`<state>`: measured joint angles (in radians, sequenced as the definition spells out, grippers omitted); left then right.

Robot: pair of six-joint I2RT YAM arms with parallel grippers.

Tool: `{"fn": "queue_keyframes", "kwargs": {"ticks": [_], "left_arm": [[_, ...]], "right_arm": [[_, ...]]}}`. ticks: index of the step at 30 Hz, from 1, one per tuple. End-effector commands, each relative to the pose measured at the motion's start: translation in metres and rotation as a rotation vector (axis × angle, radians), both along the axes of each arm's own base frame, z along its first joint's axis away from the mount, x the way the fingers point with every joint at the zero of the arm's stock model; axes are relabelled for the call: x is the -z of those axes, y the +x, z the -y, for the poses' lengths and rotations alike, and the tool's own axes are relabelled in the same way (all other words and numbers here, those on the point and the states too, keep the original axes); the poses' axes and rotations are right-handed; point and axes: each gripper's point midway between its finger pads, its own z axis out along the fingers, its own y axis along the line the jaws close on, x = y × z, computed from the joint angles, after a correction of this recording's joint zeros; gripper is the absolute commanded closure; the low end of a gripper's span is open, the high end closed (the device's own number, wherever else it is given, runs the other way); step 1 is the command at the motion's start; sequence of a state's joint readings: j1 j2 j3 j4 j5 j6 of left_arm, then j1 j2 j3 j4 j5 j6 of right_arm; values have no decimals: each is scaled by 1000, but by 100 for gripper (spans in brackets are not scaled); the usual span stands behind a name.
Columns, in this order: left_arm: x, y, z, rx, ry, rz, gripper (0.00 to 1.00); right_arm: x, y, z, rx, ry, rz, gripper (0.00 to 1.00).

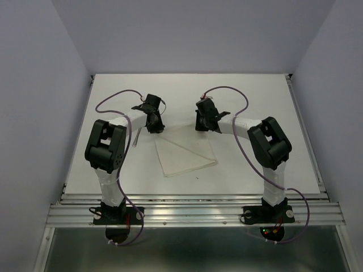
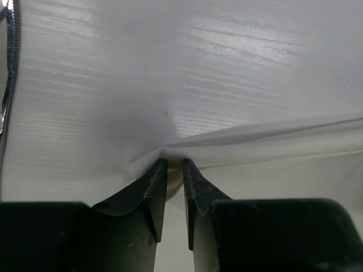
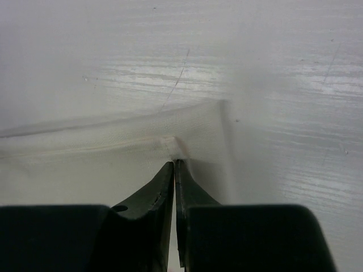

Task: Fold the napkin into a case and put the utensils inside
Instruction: Smooth out the upper triangle-folded napkin at the center of the board.

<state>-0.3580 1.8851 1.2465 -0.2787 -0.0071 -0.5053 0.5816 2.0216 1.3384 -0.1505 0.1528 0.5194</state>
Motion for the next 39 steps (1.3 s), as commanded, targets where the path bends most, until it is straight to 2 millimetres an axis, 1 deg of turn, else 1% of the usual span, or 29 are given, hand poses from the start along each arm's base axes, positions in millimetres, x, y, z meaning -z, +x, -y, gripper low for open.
{"fn": "queue_keyframes", "kwargs": {"ticks": [1, 5, 7, 8, 9, 10, 11, 12, 13, 14, 15, 16, 17, 18, 19, 20, 21, 22, 24, 25, 26, 28, 29, 32, 33, 35, 36, 38, 39], "left_arm": [[0, 2, -1, 1, -8, 20, 70], [-9, 6, -3, -6, 5, 34, 71], [-20, 9, -8, -17, 21, 62, 71], [-28, 10, -9, -19, 24, 80, 71], [-28, 10, -11, -21, 29, 78, 71], [-36, 10, -12, -23, 27, 92, 71], [-40, 10, -14, -27, 30, 96, 71], [-42, 9, -14, -28, 31, 96, 71], [-47, 7, -16, -35, 30, 104, 70], [-55, 6, -16, -37, 23, 120, 70], [-57, 5, -16, -39, 18, 123, 70], [-59, 3, -16, -43, 14, 127, 70], [-58, 0, -18, -46, 15, 123, 70], [-64, -2, -17, -49, 4, 134, 70], [-64, -4, -17, -49, -2, 132, 70], [-61, -9, -15, -41, -13, 122, 70], [-61, -12, -15, -40, -21, 119, 70], [-62, -15, -13, -32, -30, 122, 70], [-57, -22, -7, -7, -47, 109, 70], [-55, -24, -6, 6, -49, 105, 70], [-52, -28, 2, 37, -78, 88, 71], [-46, -30, 7, 56, -84, 83, 71], [-43, -32, 7, 60, -85, 73, 71], [-34, -31, 6, 63, -69, 55, 72], [-34, -29, 6, 60, -62, 58, 72], [-31, -24, 5, 57, -50, 57, 72], [-28, -23, 6, 56, -46, 51, 72], [-28, -18, 6, 49, -42, 56, 72], [-25, -18, 6, 47, -40, 48, 73]], "right_arm": [[-5, 4, 2, -6, 0, 18, 90], [-14, 5, 3, -8, 0, 38, 89], [-22, 6, 3, -8, 2, 54, 89], [-30, 5, 4, -8, 11, 67, 89], [-29, 5, 4, -8, 10, 66, 89], [-38, 5, 4, -6, 19, 80, 89], [-41, 4, 5, -6, 20, 85, 89], [-45, 3, 7, -2, 23, 92, 89], [-58, 2, 7, -1, 34, 115, 88], [-59, -1, 11, 5, 31, 116, 89], [-63, -2, 13, 8, 31, 123, 88], [-74, -4, 14, 8, 43, 141, 87], [-77, -7, 16, 10, 45, 145, 87], [-80, -10, 18, 12, 49, 148, 87], [-75, -16, 21, 13, 45, 136, 87], [-82, -20, 23, 14, 55, 146, 87], [-82, -25, 23, 5, 65, 137, 87], [-73, -33, 26, 1, 64, 114, 87], [-75, -43, 26, -15, 87, 103, 87], [-74, -47, 26, -16, 95, 93, 87], [-67, -54, 29, -17, 92, 74, 87], [-66, -62, 30, -26, 108, 59, 87], [-57, -70, 33, -28, 100, 32, 87], [-49, -86, 35, -49, 114, -13, 88], [-39, -96, 37, -58, 112, -43, 89], [-36, -105, 42, -58, 113, -56, 89], [-29, -112, 46, -57, 103, -77, 89], [-26, -118, 50, -56, 99, -87, 89], [-22, -123, 52, -54, 95, -100, 89]]}}
